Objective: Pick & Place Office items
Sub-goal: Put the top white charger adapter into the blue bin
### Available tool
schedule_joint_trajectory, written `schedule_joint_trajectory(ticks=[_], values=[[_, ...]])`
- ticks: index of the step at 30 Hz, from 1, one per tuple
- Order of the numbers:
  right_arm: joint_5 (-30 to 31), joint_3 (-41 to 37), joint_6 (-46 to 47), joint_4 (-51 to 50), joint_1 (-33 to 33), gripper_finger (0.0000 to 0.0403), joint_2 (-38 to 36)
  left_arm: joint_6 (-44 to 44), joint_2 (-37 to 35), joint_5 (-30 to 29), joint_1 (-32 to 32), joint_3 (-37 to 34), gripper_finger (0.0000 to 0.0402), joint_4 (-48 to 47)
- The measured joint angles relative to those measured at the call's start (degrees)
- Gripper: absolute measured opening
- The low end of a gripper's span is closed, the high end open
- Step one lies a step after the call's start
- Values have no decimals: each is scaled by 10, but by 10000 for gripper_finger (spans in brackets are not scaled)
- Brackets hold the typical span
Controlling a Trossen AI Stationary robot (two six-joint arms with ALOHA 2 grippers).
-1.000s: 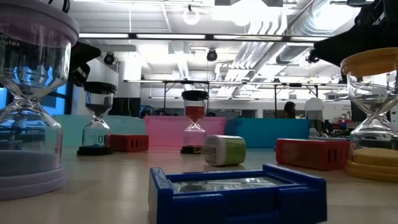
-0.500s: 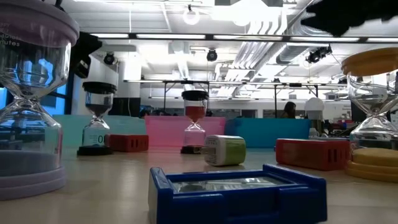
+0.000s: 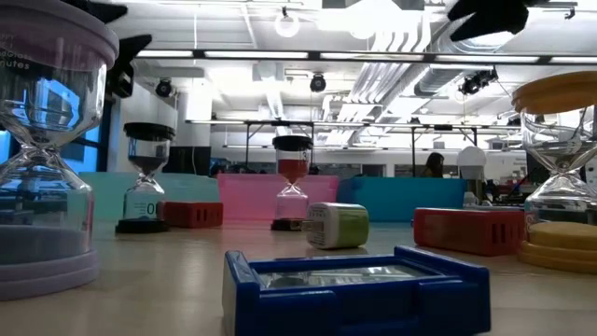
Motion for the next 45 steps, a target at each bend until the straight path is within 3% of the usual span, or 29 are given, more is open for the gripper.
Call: schedule_joint_trajectory(ticks=[7, 13, 17, 26, 33, 45], values=[[-91, 65, 67, -109, -7, 268, 42, -2, 0, 0, -24, 0, 203, 14], [-197, 76, 121, -210, -57, 268, 71, -2, 0, 0, -36, 0, 203, 14], [-234, 76, 133, -250, -96, 268, 95, -2, 0, 2, -38, 0, 203, 14], [-247, 76, 57, -252, -165, 268, 169, -26, 0, 2, -38, 0, 203, 14], [-238, 74, 47, -246, -171, 268, 194, -28, 0, -12, -37, 0, 203, 14], [-301, -39, 22, -163, -224, 268, 194, -27, 0, -12, -37, 0, 203, 14]])
